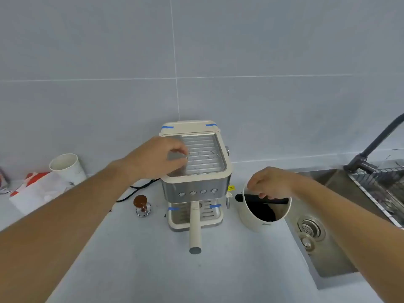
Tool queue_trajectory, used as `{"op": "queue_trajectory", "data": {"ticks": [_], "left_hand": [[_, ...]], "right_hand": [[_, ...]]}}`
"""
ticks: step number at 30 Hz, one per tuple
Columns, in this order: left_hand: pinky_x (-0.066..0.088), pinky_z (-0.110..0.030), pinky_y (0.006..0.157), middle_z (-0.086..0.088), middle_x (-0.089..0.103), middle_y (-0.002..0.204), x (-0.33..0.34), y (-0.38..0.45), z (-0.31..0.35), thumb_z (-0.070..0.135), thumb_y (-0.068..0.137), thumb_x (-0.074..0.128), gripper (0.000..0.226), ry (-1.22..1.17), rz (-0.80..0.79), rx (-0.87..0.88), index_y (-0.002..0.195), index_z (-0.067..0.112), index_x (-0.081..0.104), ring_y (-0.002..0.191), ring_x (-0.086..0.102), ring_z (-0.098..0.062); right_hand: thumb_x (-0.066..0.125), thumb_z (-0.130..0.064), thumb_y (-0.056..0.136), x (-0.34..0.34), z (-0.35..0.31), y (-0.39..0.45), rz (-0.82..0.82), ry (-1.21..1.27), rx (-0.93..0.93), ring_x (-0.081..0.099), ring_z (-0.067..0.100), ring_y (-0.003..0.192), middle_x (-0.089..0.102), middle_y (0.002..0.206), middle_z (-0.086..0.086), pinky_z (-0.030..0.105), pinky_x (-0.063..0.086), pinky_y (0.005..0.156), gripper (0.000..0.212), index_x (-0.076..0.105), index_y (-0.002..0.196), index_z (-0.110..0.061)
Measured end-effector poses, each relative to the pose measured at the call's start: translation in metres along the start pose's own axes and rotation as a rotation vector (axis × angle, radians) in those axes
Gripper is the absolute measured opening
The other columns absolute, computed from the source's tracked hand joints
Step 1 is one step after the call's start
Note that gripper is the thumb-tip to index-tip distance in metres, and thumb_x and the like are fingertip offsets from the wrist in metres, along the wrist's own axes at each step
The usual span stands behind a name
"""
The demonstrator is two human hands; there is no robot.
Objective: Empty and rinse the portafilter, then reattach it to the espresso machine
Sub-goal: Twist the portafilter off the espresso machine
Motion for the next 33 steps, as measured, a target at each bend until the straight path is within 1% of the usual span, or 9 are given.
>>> {"op": "queue_trajectory", "data": {"ticks": [6, 9, 13, 15, 18, 21, 25, 30, 33], "left_hand": [[0.046, -0.037, 0.1, 0.01, 0.063, 0.12, 0.026, 0.017, 0.013, 0.057, 0.082, 0.053, 0.042, 0.053, -0.09, 0.033, 0.116, 0.034, 0.063, 0.115, 0.056, -0.013], [0.048, -0.038, 0.097, 0.007, 0.064, 0.119, 0.037, 0.021, 0.014, 0.051, 0.089, 0.054, 0.04, 0.051, -0.129, 0.054, 0.121, 0.027, 0.061, 0.11, 0.059, -0.015], [0.047, -0.043, 0.095, 0.007, 0.062, 0.114, 0.046, 0.025, 0.016, 0.059, 0.087, 0.044, 0.051, 0.106, -0.175, 0.105, 0.124, 0.027, 0.057, 0.105, 0.058, -0.018], [0.042, -0.044, 0.1, 0.008, 0.061, 0.121, 0.052, 0.026, 0.015, 0.058, 0.089, 0.043, 0.051, 0.133, -0.184, 0.138, 0.127, 0.027, 0.057, 0.11, 0.056, -0.016], [0.033, -0.045, 0.111, 0.004, 0.053, 0.145, 0.057, 0.024, 0.01, 0.058, 0.091, 0.042, 0.055, 0.151, -0.139, 0.136, 0.134, 0.027, 0.055, 0.131, 0.047, -0.016], [0.026, -0.046, 0.117, 0.003, 0.046, 0.152, 0.059, 0.023, 0.008, 0.058, 0.09, 0.042, 0.056, 0.162, -0.099, 0.138, 0.137, 0.028, 0.053, 0.141, 0.037, -0.014], [0.019, -0.043, 0.12, 0.004, 0.042, 0.155, 0.059, 0.023, 0.006, 0.059, 0.089, 0.041, 0.058, 0.157, -0.095, 0.137, 0.14, 0.032, 0.05, 0.145, 0.033, -0.011], [0.016, -0.033, 0.116, 0.006, 0.044, 0.153, 0.059, 0.024, 0.003, 0.055, 0.09, 0.048, 0.052, 0.139, -0.073, 0.127, 0.138, 0.034, 0.052, 0.143, 0.034, -0.01], [0.011, -0.029, 0.114, 0.007, 0.043, 0.154, 0.059, 0.023, 0.004, 0.054, 0.09, 0.049, 0.052, 0.131, -0.056, 0.122, 0.138, 0.035, 0.052, 0.142, 0.035, -0.009]], "right_hand": [[0.061, -0.022, 0.089, 0.065, 0.01, 0.0, -0.033, 0.352, 0.035, 0.067, 0.01, 0.076, 0.071, 0.094, -0.001, 0.024, 0.054, 0.071, 0.014, 0.074, 0.094, -0.02], [0.061, -0.02, 0.09, 0.095, 0.01, 0.005, -0.073, 0.47, 0.035, 0.069, 0.014, 0.083, 0.072, 0.097, -0.002, 0.025, 0.056, 0.076, 0.015, 0.074, 0.097, -0.022], [0.061, -0.021, 0.091, 0.13, 0.005, 0.009, -0.086, 0.643, 0.067, 0.07, 0.018, 0.087, 0.072, 0.103, 0.003, 0.029, 0.059, 0.08, 0.016, 0.074, 0.098, -0.018], [0.06, -0.024, 0.094, 0.145, 0.001, 0.011, -0.095, 0.703, 0.083, 0.07, 0.02, 0.088, 0.072, 0.105, 0.006, 0.031, 0.059, 0.081, 0.017, 0.073, 0.102, -0.018], [0.058, -0.028, 0.096, 0.166, -0.005, 0.014, -0.119, 0.756, 0.114, 0.069, 0.019, 0.087, 0.072, 0.107, 0.007, 0.032, 0.059, 0.082, 0.022, 0.069, 0.111, -0.016], [0.056, -0.034, 0.097, 0.185, -0.016, 0.014, -0.143, 0.813, 0.134, 0.07, 0.019, 0.088, 0.071, 0.107, 0.005, 0.034, 0.059, 0.085, 0.029, 0.065, 0.119, -0.017], [0.052, -0.041, 0.098, 0.208, -0.04, 0.016, -0.179, 1.022, 0.139, 0.069, 0.023, 0.091, 0.071, 0.107, 0.008, 0.037, 0.06, 0.083, 0.03, 0.06, 0.119, -0.022], [0.052, -0.038, 0.099, 0.226, -0.062, 0.021, -0.114, 1.207, 0.195, 0.069, 0.023, 0.07, 0.07, 0.088, 0.012, 0.039, 0.063, 0.069, 0.012, 0.054, 0.105, -0.028], [0.063, -0.025, 0.094, 0.232, -0.064, 0.024, -0.1, 1.289, 0.204, 0.064, 0.019, 0.06, 0.065, 0.081, 0.011, 0.034, 0.06, 0.059, 0.016, 0.057, 0.106, -0.017]]}}
Point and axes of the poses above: each hand's wrist, its own y-axis towards the middle knuckle, its own x-axis out of the palm, z = x × y, the point moved 6 cm from there along y, towards the middle knuckle
